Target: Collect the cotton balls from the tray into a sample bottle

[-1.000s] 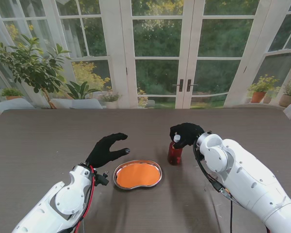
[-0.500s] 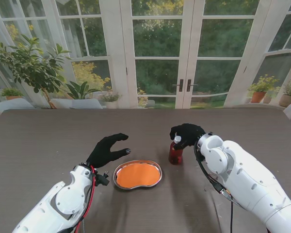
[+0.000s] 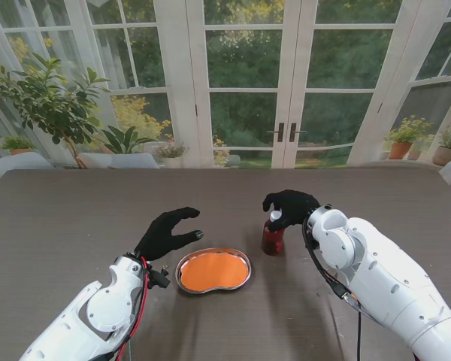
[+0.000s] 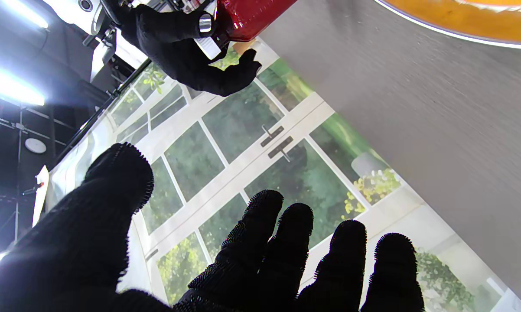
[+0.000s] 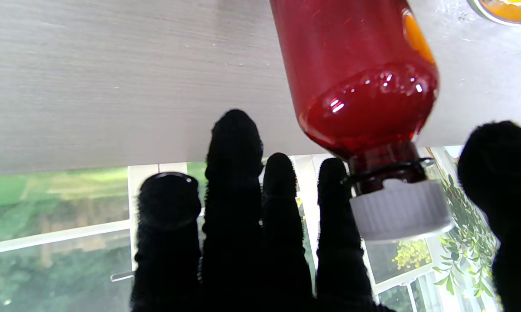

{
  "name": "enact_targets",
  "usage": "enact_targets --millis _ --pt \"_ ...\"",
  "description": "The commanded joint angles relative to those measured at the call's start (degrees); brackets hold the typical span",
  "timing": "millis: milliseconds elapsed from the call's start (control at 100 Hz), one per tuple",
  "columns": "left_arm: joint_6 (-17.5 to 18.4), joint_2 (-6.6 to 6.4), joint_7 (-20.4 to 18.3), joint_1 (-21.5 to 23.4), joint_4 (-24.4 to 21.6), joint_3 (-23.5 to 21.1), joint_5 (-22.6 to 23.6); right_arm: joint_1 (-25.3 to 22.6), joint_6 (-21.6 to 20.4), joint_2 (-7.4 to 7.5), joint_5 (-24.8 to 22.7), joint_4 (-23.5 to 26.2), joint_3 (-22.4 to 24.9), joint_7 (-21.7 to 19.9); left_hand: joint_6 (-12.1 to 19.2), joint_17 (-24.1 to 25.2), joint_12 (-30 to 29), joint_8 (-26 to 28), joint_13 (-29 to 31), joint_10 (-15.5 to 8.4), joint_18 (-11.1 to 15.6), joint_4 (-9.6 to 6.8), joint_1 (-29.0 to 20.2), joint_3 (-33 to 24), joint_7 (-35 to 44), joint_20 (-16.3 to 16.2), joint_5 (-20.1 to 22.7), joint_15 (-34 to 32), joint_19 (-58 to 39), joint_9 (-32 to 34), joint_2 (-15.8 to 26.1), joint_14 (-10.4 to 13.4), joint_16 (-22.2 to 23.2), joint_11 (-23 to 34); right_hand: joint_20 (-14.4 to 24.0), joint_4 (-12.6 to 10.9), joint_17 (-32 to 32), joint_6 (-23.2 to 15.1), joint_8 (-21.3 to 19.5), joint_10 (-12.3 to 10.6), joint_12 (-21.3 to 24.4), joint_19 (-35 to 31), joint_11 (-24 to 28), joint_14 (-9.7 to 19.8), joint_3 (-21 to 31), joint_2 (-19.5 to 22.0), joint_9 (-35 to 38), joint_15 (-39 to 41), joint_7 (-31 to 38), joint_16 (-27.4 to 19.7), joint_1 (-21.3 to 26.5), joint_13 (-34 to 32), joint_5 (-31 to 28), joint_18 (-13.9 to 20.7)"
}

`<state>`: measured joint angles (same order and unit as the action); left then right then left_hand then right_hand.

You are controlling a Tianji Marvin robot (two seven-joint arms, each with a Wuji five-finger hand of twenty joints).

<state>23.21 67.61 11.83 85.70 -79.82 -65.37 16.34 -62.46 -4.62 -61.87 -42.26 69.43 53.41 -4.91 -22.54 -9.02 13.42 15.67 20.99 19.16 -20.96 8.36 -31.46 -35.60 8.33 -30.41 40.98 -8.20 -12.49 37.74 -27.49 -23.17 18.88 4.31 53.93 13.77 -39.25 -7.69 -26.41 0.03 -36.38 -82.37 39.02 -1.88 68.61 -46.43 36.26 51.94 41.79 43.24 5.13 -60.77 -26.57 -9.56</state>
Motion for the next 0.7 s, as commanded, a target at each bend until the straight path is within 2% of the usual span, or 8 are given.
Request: enact_targets --millis 0,150,190,230,300,370,550,690 --pt "0.05 0.15 -1.07 0.03 -0.01 0.01 -0.19 -0.20 0.32 -0.03 0.09 0.63 0.44 -1.18 7.87 -0.21 0.70 0.36 0.97 -1.19 0.02 -1.99 -0.77 -0.12 0.26 -0.69 0.81 -0.44 0.79 1.16 2.14 -0.19 0.54 0.22 1.59 -0.54 1.07 -1.25 1.27 -0.21 1.20 0.62 -0.96 -1.29 -1.74 1.59 -1.70 -0.93 -0.67 -1.00 -2.95 1.56 1.67 -2.92" --pt "0.02 0.18 -1.00 0.07 -0.04 -0.05 -0.31 -0.35 1.05 0.12 -0.23 1.92 1.85 -1.96 7.96 -0.11 0.69 0.35 0.82 -1.19 -0.02 -2.00 -0.80 0.08 0.24 -0.67 0.78 -0.35 0.86 1.13 2.34 -0.15 0.51 0.21 2.28 -0.83 2.42 -2.01 1.37 -1.13 2.82 1.47 -2.53 -2.54 -4.19 5.17 -1.83 -3.10 -1.39 -1.68 -4.75 3.46 1.67 -3.57" --pt "0.03 0.19 -0.97 0.09 -0.05 -0.08 -0.30 -0.46 1.25 0.18 -0.47 2.39 2.35 -2.17 8.06 -0.06 0.67 0.34 0.72 -1.16 -0.02 -2.01 -0.78 0.17 0.20 -0.67 0.70 -0.30 0.88 0.97 2.44 -0.24 0.50 0.15 2.55 -1.17 3.11 -2.47 1.39 -1.21 3.38 2.28 -3.00 -2.93 -6.51 8.44 -1.86 -4.72 -1.90 -2.31 -4.87 4.14 1.72 -3.75" --pt "0.03 0.20 -0.90 0.10 -0.06 -0.12 -0.28 -0.70 1.54 0.23 -0.93 2.99 2.98 -2.15 8.04 -0.06 0.67 0.32 0.66 -1.26 -0.04 -2.01 -0.78 0.26 0.15 -0.67 0.58 -0.27 0.89 0.98 2.53 -0.13 0.49 0.17 2.49 -1.48 3.58 -2.65 1.30 -1.48 3.63 3.07 -3.23 -3.23 -7.84 9.84 -1.81 -5.91 -2.00 -2.86 -4.74 4.54 1.55 -3.89" --pt "0.05 0.25 -0.76 0.10 -0.04 -0.17 -0.35 -1.35 2.26 0.11 -1.18 4.06 4.19 -1.56 8.20 -0.03 0.64 0.27 0.49 -1.21 -0.19 -2.02 -0.87 0.36 0.01 -0.68 0.27 -0.18 0.90 0.69 2.52 -0.05 0.46 0.07 1.07 -1.93 5.57 -2.94 1.07 -1.64 4.55 7.39 -4.35 -4.17 -9.01 10.74 -1.79 -10.32 -2.30 -5.08 -4.21 6.01 1.12 -5.20" --pt "0.08 0.28 -0.69 0.09 -0.01 -0.18 -0.42 -2.27 3.29 -0.30 -0.56 5.04 5.41 0.03 8.25 0.11 0.60 0.15 0.19 -1.39 -0.13 -2.04 -0.90 0.45 -0.34 -0.67 -0.55 -0.03 0.96 0.31 2.63 0.08 0.41 -0.04 -1.39 -2.49 7.57 -2.94 0.76 -1.75 5.34 12.50 -5.02 -4.63 -11.09 13.70 -1.04 -15.48 -2.43 -7.96 -3.24 7.32 -0.09 -5.98" --pt "0.20 0.37 -0.46 0.17 0.00 -0.30 -0.73 -5.15 4.56 -2.01 4.34 7.13 8.08 5.72 8.51 0.41 0.51 -0.13 -0.54 -1.73 0.29 -2.09 -1.03 0.61 -1.05 -0.69 -2.34 0.35 1.04 -0.63 2.81 0.75 0.32 -0.24 -5.74 -3.46 9.91 -2.78 0.60 -1.75 7.05 18.34 -6.53 -3.39 -11.91 15.39 0.30 -23.36 -2.34 -12.67 -1.32 9.33 -1.83 -5.52" --pt "0.43 0.47 -0.06 0.38 -0.17 -0.68 -0.83 -7.82 4.18 -3.26 9.43 9.12 9.94 8.80 8.55 0.55 0.45 -0.31 -0.98 -2.08 0.65 -2.10 -1.00 0.75 -1.47 -0.68 -3.53 0.63 1.12 -1.11 2.89 1.09 0.26 -0.30 -9.97 -4.08 10.69 -1.78 1.10 -0.85 9.92 22.57 -9.00 -3.45 -8.70 13.93 1.46 -28.47 -2.39 -16.16 1.01 9.81 -2.09 -5.63"
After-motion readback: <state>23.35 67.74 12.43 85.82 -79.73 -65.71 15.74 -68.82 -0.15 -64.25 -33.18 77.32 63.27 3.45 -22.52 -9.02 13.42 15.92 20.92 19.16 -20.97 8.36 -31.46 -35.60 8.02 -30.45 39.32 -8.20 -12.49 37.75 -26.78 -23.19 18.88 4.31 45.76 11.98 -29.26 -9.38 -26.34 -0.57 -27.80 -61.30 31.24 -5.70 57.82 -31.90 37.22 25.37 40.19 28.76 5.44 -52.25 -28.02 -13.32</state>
